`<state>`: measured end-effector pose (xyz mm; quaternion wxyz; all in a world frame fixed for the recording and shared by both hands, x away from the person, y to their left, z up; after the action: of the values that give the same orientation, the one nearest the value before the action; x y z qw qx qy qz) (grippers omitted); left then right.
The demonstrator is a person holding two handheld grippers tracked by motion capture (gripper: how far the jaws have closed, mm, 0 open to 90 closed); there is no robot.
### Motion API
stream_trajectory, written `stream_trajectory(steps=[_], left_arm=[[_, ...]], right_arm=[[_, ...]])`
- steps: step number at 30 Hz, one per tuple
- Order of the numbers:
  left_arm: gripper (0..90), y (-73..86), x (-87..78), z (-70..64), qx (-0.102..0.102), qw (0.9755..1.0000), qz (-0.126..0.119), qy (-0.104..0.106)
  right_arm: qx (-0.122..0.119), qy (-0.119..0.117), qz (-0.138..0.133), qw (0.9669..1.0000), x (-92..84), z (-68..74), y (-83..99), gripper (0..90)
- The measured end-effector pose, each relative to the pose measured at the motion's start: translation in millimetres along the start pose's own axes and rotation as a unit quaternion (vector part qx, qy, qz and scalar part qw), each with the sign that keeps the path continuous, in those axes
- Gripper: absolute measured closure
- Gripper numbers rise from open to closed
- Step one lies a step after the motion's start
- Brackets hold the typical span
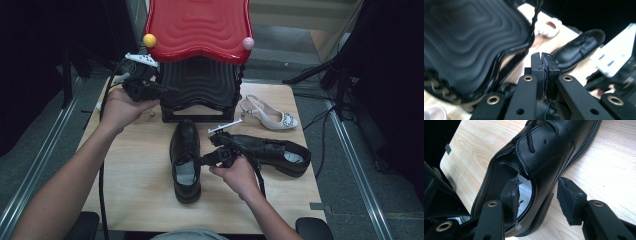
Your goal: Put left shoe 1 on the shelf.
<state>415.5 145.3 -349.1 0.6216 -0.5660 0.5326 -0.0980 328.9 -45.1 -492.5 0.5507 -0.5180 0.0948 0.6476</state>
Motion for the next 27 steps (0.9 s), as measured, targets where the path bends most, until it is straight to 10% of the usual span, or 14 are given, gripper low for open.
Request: stream_trajectory(steps=[12, 27], left_arm=[[89.2, -73.4, -1.9, -2.9, 0.032, 0.9992, -0.021, -0.014], [89.1, -129.4, 16.1, 14.5, 0.013, 0.9989, -0.032, -0.031]], right_arm=[[-0.001, 0.003, 0.004, 1.0, 2.1, 0.8, -4.6, 53.3], [0.008, 0.017, 0.03, 0.9994, 19.1, -0.3, -7.1, 51.1]])
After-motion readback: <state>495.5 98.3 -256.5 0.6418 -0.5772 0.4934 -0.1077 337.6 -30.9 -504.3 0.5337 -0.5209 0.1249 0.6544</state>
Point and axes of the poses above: each handheld gripper's, and its own axes: x roughly forward along the jaws, y roughly out of its underside, z roughly to its left, the point moved 5 cm from there along x, roughly forward along the jaws, and after that the axes turned 1 degree about -z, right-handed, at the moved point
